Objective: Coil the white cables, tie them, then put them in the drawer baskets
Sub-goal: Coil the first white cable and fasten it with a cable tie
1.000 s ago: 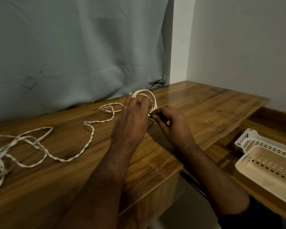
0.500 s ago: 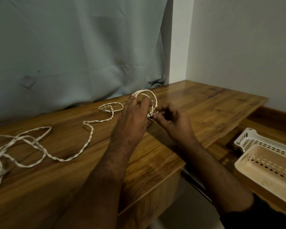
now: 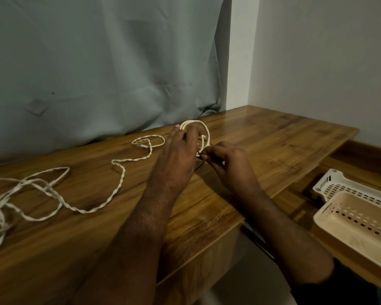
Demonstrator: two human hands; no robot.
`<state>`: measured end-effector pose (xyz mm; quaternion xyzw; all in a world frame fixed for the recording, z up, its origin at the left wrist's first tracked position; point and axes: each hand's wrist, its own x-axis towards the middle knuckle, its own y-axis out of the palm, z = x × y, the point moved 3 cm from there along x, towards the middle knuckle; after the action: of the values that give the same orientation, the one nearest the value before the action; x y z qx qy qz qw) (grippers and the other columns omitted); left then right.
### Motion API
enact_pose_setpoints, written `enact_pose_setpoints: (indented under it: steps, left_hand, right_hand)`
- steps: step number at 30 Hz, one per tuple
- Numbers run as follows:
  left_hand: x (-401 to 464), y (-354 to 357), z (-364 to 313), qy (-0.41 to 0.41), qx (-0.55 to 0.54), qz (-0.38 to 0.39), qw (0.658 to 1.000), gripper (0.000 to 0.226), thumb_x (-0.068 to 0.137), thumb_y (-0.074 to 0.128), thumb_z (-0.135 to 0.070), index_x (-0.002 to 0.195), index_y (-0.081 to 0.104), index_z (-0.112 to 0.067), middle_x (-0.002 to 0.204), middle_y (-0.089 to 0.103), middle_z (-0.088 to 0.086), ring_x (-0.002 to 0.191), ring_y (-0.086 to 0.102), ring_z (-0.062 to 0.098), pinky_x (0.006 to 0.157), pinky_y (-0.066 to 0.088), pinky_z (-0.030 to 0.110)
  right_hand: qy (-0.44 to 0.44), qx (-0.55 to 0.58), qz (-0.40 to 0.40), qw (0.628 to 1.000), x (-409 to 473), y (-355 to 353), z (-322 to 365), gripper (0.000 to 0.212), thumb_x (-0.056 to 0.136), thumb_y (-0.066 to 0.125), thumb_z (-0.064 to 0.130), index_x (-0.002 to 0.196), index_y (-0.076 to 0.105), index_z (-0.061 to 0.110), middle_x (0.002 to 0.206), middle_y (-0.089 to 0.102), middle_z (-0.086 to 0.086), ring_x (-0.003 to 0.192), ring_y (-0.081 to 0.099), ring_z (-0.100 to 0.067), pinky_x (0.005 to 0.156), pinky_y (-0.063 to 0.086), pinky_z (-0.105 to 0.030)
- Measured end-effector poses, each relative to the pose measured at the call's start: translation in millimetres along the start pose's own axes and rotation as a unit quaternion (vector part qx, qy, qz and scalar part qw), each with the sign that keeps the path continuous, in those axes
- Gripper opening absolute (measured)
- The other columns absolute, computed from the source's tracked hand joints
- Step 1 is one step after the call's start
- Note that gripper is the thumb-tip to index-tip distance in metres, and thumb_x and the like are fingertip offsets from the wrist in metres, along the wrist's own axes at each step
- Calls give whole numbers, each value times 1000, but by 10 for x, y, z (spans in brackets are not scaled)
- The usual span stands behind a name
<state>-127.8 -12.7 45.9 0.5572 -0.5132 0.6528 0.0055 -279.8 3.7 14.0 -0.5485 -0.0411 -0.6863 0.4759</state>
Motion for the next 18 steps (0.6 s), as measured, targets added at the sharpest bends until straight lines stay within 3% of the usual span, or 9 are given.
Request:
enact_pose_setpoints:
  steps: [3,7,10,18]
  left_hand:
    - [-11,-24,-15,0,-5,5,1000,58,79,64,3,124,40,-24,120,60,6,131,50,36,119,35,50]
    - [-27,-46,-65,2,-44,17,999,62,81,66,4,125,38,-27,121,57,8,114,58,32,93,53,51]
    - [-19,-48,-96,1,-75,33,997,62,82,65,6,123,35,-30,121,55,9,101,63,27,79,57,49]
    - [-13,-14,-97,-22,-114,31,993,64,83,75,1,123,36,-31,123,53,4,99,62,18,79,59,39]
  right_hand:
    - [2,-17,-12,1000,6,-7,19,12,91,75,10,102,78,11,90,68,0,74,55,7,73,41,-6]
    - [14,7,-20,1000,12,-52,-15,9,87,79,9,95,78,10,89,70,-1,76,61,2,71,48,-13]
    - [12,17,-17,1000,12,-78,-31,9,85,80,9,94,78,10,88,71,-3,78,64,-7,71,52,-20]
    - [16,-10,-27,999,2,-93,26,14,88,76,5,100,77,10,91,64,8,79,57,9,74,41,-4]
